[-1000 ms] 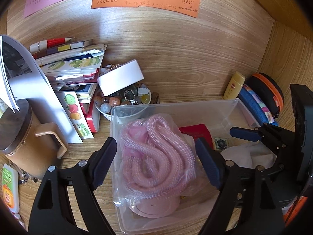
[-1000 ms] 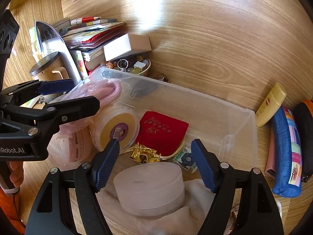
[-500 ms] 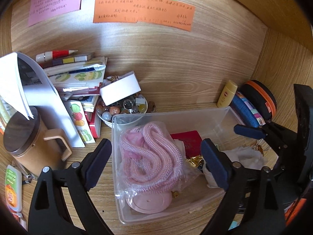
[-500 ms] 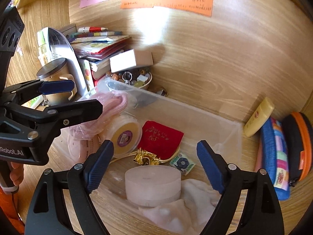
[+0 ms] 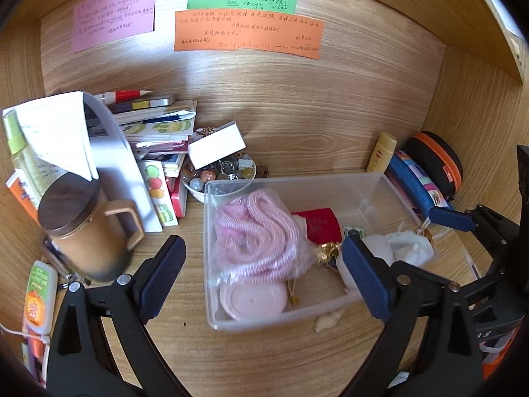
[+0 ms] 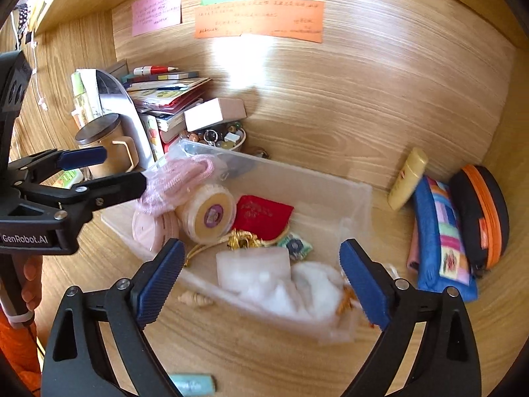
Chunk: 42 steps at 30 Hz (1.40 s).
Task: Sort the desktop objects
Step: 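Move the right gripper to the green pump bottle while the left gripper approaches the blue tube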
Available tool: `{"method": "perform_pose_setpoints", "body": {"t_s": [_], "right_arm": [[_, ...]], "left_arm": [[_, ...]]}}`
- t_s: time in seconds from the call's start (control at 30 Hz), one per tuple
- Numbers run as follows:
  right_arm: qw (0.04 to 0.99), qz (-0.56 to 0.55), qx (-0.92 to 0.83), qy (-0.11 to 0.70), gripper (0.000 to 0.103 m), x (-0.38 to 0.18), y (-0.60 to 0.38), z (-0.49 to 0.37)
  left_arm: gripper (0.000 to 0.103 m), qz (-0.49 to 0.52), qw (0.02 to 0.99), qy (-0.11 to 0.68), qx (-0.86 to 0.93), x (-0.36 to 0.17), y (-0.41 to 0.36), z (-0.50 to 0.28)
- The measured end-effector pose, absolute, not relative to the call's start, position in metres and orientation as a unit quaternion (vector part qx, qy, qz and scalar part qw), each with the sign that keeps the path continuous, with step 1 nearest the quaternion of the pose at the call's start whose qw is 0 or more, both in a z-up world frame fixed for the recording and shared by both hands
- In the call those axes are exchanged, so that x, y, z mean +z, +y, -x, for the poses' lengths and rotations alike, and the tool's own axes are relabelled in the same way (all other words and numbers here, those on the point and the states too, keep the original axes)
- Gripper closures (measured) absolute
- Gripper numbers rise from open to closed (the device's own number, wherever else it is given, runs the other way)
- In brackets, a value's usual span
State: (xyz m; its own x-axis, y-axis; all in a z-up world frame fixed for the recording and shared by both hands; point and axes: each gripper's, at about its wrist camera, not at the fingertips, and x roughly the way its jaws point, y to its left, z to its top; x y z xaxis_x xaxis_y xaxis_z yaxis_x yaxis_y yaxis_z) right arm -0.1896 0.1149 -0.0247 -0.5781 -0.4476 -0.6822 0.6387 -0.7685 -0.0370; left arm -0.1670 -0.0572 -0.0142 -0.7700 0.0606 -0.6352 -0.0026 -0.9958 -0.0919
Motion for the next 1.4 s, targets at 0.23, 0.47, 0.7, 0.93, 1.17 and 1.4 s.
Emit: {"method": "perform_pose_setpoints", "body": {"t_s": [0.23, 0.47, 0.7, 0.93, 1.17, 1.4], "right_arm": [[0.291, -0.335, -0.883, 0.15, 0.009, -0.03, 0.131, 0.159], [0.288, -0.328, -0.885, 0.163, 0.009, -0.04, 0.141, 0.124], [0.296, -0.333, -0.88, 0.163, 0.009, -0.053, 0.149, 0.093], [0.311, -0.347, -0.87, 0.161, 0.009, -0.069, 0.152, 0.069], [0.322, -0.345, -0.866, 0.167, 0.009, -0.081, 0.152, 0.05], [0.332, -0.377, -0.853, 0.138, 0.008, -0.095, 0.158, 0.058]], "left_arm": [[0.007, 0.337, 0.013, -0.037, 0.941, -0.016, -0.051, 0.138], [0.006, 0.329, 0.007, -0.032, 0.944, -0.021, -0.045, 0.107], [0.002, 0.338, 0.0, -0.04, 0.94, -0.035, -0.043, 0.08], [0.002, 0.349, 0.0, -0.043, 0.936, -0.05, -0.04, 0.062], [0.002, 0.366, 0.0, -0.054, 0.929, -0.065, -0.038, 0.052], [0.002, 0.379, 0.001, -0.047, 0.924, -0.077, -0.031, 0.047]]}}
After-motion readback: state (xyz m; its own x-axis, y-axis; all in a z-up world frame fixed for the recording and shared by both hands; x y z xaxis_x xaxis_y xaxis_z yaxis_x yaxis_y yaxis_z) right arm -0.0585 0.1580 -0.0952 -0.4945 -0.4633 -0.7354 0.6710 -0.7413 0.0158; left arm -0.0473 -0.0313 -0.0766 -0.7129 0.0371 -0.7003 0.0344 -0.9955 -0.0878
